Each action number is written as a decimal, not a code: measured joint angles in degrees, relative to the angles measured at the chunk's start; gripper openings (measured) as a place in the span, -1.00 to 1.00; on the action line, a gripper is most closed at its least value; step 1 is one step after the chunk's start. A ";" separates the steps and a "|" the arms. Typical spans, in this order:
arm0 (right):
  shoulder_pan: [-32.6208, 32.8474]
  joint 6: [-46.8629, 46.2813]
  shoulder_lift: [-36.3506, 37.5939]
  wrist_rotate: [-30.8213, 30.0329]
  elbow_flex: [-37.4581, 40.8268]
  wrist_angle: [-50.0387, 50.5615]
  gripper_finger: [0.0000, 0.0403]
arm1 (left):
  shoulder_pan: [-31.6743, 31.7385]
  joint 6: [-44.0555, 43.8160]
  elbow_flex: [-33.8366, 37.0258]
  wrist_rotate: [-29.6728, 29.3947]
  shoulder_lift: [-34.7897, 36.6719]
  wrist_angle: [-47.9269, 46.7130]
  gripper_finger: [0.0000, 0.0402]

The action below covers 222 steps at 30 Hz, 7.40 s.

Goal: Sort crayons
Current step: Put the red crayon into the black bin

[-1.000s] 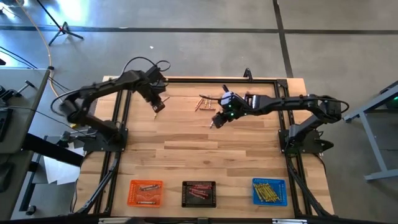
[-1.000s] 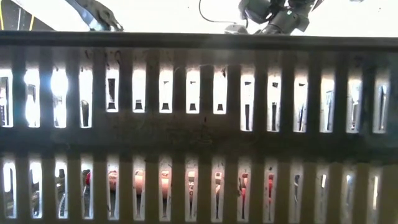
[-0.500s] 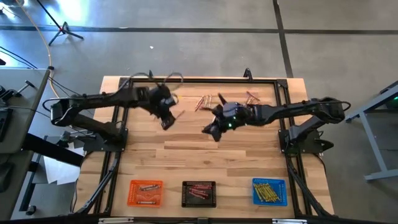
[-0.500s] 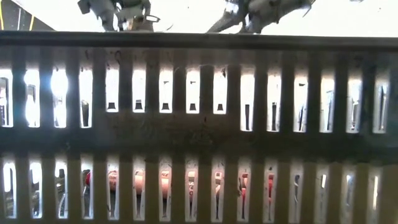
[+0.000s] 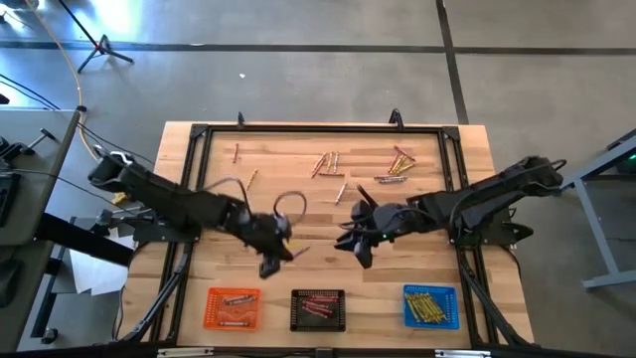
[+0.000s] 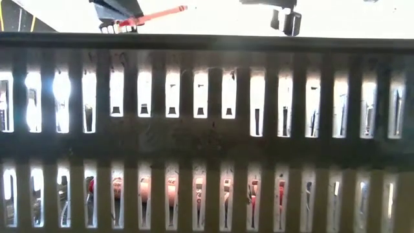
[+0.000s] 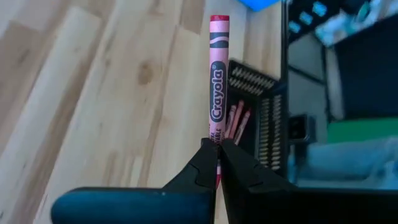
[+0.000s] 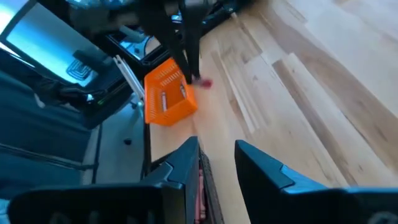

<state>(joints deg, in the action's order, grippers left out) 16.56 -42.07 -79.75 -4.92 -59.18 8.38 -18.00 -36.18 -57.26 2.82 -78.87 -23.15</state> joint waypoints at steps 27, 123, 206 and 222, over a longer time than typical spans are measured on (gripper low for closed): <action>0.70 1.58 0.02 -2.05 0.00 3.15 -0.56 | -9.70 12.90 0.03 7.04 -20.51 24.80 -0.84; -13.53 5.90 0.02 -5.63 0.00 10.67 -0.56 | 72.98 17.28 4.99 -15.28 -16.49 -15.84 -0.51; -13.68 9.31 0.02 -3.68 0.00 10.69 -0.56 | 75.74 15.71 -8.10 -14.05 -29.66 -34.43 -0.65; -13.59 8.82 0.02 -3.68 0.00 10.67 -0.56 | 75.58 19.40 -8.08 -12.71 -29.88 -36.38 -0.99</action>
<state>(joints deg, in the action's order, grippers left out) 2.97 -33.25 -79.72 -8.60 -59.18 19.05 57.58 -16.78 -65.34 -9.88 -108.75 -59.53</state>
